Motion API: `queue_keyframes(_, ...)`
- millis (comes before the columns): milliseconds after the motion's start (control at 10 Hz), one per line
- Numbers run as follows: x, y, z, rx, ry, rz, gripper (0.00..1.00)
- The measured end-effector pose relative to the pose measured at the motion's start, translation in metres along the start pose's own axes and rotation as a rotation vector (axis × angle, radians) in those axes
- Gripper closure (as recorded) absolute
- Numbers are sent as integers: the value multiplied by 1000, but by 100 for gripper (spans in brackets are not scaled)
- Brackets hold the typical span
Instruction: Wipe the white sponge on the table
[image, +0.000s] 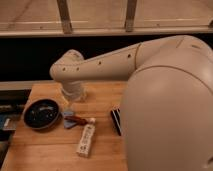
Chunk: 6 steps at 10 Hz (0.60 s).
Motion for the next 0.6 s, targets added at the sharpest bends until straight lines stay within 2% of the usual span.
queue_keyframes(300,-18,5,34,5,47,-37,38)
queue_keyframes(600,-37,7,66,-7,94,-63,38)
